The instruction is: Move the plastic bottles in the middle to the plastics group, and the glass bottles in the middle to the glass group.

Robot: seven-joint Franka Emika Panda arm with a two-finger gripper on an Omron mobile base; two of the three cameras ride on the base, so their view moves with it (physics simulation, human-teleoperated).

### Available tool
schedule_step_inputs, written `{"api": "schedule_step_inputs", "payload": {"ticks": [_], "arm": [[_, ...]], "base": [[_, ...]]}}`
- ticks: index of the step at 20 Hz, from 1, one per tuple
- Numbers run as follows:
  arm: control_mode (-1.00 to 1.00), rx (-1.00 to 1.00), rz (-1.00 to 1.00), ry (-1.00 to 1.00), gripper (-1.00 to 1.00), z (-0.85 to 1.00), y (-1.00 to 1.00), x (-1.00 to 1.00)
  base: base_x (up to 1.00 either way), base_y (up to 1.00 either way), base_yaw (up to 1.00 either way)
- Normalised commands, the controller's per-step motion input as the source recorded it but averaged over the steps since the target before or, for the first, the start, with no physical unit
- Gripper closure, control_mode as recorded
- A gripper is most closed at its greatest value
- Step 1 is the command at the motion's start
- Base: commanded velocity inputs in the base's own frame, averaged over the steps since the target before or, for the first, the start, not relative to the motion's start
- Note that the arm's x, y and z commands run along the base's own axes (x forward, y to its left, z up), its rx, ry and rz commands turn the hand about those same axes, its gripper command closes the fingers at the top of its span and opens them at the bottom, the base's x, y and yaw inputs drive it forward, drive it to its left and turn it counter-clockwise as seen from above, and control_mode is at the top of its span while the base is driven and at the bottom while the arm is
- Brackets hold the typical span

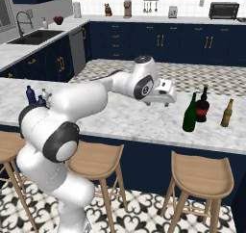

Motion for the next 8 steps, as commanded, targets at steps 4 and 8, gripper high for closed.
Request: {"api": "schedule_step_inputs", "payload": {"ticks": [4,8], "arm": [[-1.0,0.1,-0.1,0.0,-1.0,-0.01,0.69,-1.0],[-1.0,0.05,-0.09,-0.02,-1.0,-0.05,0.78,-1.0]], "base": [[0.0,0.0,0.0],[0.0,0.0,0.0]]}}
